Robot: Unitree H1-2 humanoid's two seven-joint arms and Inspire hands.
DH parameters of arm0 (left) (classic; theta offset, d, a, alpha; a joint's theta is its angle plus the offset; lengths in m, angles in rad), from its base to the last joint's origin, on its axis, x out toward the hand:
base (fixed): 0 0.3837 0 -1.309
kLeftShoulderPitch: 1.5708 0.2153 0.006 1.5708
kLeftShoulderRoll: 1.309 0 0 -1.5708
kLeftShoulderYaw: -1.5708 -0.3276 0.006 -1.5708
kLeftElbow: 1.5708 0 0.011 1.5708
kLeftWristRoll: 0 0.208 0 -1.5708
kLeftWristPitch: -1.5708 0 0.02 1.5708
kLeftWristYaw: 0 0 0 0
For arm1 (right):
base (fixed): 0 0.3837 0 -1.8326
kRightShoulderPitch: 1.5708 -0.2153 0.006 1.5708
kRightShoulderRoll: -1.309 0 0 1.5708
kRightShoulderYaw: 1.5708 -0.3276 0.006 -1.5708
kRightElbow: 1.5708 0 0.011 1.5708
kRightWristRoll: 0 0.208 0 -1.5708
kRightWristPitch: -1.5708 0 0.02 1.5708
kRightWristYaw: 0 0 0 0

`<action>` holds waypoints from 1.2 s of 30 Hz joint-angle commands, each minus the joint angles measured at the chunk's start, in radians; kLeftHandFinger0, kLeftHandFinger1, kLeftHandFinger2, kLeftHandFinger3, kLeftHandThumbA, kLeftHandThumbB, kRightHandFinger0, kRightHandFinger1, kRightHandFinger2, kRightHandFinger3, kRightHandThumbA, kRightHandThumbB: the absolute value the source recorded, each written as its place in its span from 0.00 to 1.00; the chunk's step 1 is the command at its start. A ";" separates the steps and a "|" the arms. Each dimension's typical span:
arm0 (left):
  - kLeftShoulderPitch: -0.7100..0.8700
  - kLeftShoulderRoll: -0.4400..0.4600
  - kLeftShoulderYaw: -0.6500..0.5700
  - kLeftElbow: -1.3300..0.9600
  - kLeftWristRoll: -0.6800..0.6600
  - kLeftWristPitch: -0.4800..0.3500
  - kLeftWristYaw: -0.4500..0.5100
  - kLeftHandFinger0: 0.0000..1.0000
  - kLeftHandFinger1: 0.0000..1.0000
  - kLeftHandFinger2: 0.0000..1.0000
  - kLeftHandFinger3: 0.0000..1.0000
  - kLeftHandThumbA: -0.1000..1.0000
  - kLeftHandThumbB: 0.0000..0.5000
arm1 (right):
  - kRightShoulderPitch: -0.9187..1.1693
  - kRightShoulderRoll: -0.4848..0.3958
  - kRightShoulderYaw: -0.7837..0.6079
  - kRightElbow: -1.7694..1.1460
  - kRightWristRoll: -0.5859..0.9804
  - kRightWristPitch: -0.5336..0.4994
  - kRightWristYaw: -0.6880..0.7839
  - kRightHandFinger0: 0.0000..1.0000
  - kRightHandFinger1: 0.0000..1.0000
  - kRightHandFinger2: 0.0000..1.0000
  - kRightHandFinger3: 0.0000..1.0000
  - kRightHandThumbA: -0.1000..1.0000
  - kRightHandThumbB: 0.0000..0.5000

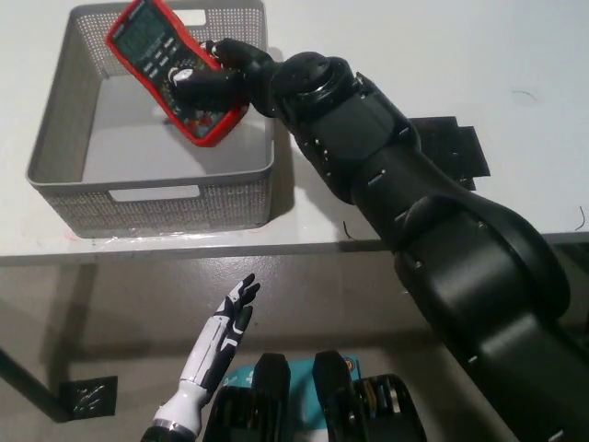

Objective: Use the right hand to pick up a multimeter on the right side and put it into a container on the left side

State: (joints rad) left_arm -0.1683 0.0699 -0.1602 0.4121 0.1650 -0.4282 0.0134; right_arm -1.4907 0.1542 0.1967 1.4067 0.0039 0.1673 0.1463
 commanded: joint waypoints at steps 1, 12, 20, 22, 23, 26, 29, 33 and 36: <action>-0.023 0.004 -0.004 -0.036 0.014 -0.034 -0.010 1.00 1.00 1.00 1.00 1.00 0.88 | -0.074 0.011 0.020 -0.029 -0.073 -0.177 -0.172 0.46 0.75 1.00 1.00 0.39 0.64; -0.037 0.002 -0.016 -0.022 0.006 -0.037 -0.028 1.00 1.00 1.00 1.00 1.00 0.95 | -0.098 -0.034 0.055 -0.049 -0.115 -0.215 -0.046 1.00 1.00 1.00 1.00 0.62 0.88; -0.042 -0.004 -0.019 -0.020 -0.005 -0.034 -0.046 1.00 1.00 1.00 1.00 1.00 0.97 | -0.074 -0.064 0.024 -0.052 -0.100 -0.226 -0.016 1.00 1.00 1.00 1.00 0.76 0.93; -0.045 -0.006 -0.019 -0.022 -0.001 -0.024 -0.047 1.00 1.00 1.00 1.00 1.00 0.99 | -0.069 -0.077 -0.018 -0.056 -0.059 -0.234 0.006 1.00 1.00 1.00 1.00 0.84 0.90; -0.043 -0.005 -0.020 -0.026 0.007 -0.021 -0.045 1.00 1.00 1.00 1.00 1.00 0.99 | -0.067 -0.085 -0.039 -0.058 -0.043 -0.233 0.025 1.00 1.00 1.00 1.00 0.86 0.90; -0.036 -0.006 -0.016 -0.032 -0.004 -0.020 -0.051 1.00 1.00 1.00 1.00 1.00 0.97 | -0.051 -0.123 -0.115 -0.106 0.006 -0.227 0.058 1.00 1.00 1.00 1.00 0.96 0.96; -0.024 -0.003 -0.014 -0.041 -0.010 -0.018 -0.056 1.00 1.00 1.00 1.00 1.00 0.95 | 0.007 -0.176 -0.228 -0.262 0.102 -0.177 0.122 1.00 1.00 1.00 1.00 0.92 0.98; -0.019 -0.001 -0.012 -0.037 -0.001 -0.028 -0.047 1.00 1.00 1.00 1.00 1.00 0.96 | 0.143 -0.233 -0.353 -0.579 0.237 -0.077 0.212 1.00 1.00 1.00 1.00 0.96 0.88; -0.010 0.001 -0.012 -0.040 0.006 -0.029 -0.044 1.00 1.00 1.00 1.00 1.00 0.97 | 0.291 -0.278 -0.411 -0.882 0.338 0.053 0.246 1.00 1.00 1.00 1.00 1.00 0.82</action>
State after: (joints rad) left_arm -0.1842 0.0701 -0.1718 0.4120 0.1640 -0.4237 -0.0275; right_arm -1.3368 -0.0224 -0.0749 1.0025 0.0610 0.0347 0.2338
